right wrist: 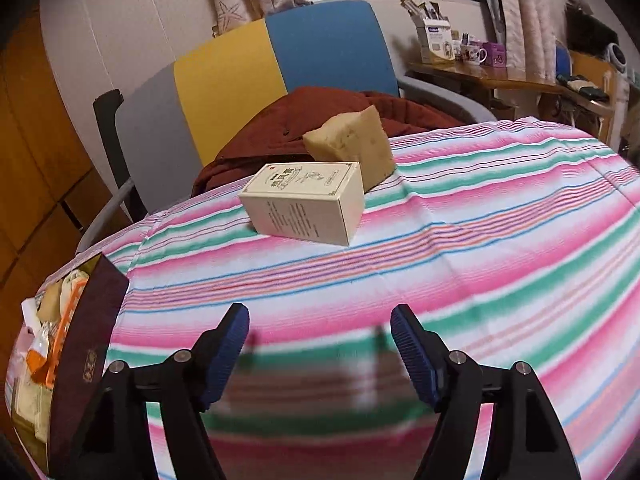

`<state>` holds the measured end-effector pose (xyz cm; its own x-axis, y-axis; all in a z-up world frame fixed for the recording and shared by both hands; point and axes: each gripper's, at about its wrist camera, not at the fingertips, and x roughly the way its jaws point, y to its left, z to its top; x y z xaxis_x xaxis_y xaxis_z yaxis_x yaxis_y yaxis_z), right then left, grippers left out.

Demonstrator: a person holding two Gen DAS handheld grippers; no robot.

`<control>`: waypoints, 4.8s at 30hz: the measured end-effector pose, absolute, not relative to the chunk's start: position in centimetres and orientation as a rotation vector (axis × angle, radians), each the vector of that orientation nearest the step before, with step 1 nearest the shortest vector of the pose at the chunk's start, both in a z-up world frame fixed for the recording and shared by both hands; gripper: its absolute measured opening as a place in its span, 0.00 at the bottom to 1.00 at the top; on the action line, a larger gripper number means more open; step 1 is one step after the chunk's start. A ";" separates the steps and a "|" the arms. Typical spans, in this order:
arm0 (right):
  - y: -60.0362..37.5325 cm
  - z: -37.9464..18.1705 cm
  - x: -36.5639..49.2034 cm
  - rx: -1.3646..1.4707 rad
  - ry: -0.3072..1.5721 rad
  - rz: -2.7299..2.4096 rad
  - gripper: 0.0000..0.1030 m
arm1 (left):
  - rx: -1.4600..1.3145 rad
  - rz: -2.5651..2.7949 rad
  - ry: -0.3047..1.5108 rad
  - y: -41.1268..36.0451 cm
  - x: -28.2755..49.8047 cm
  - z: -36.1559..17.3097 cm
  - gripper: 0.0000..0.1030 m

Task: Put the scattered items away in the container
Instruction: 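Move the right tool toward the yellow sponge cube on the bed, then grasp the yellow sponge cube with the right tool and lift it, then grasp the beige medicine box with the left tool and lift it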

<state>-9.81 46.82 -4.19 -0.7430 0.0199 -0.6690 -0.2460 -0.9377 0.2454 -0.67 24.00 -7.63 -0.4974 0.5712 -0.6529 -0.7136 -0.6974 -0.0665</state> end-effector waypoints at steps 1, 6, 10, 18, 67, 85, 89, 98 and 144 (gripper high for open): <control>46.9 -4.0 -10.1 -1.052 0.472 2.765 0.72 | -0.854 2.198 0.273 24.0 -0.7 -7.6 0.52; 48.8 -2.5 -12.0 -1.021 0.478 2.760 0.83 | -0.854 2.199 0.269 23.9 -0.6 -7.6 0.53; 50.1 -1.6 -13.6 -0.976 0.505 2.735 0.88 | -0.854 2.198 0.267 24.0 -0.7 -7.6 0.53; 50.0 -2.3 -16.5 -0.981 0.368 2.734 0.91 | -0.855 2.194 0.261 23.9 -0.8 -7.6 0.54; 53.7 -3.0 -15.5 -0.834 0.422 2.767 0.45 | -0.953 2.184 0.222 25.1 -2.2 -6.1 0.54; 56.4 -3.0 -12.3 -0.684 0.614 2.703 0.45 | -1.401 2.019 -0.126 36.9 -20.2 -1.7 0.72; 57.1 -3.2 -12.2 -0.672 0.665 2.692 0.45 | -1.542 2.005 -0.211 38.8 -22.9 -2.3 0.74; 57.1 -2.9 -12.0 -0.653 0.671 2.688 0.45 | -1.721 2.104 -0.281 41.9 -27.2 -3.4 0.80; 56.7 -4.6 -13.7 -0.785 0.680 2.713 0.45 | -1.319 2.333 0.254 37.3 -19.6 -5.6 0.52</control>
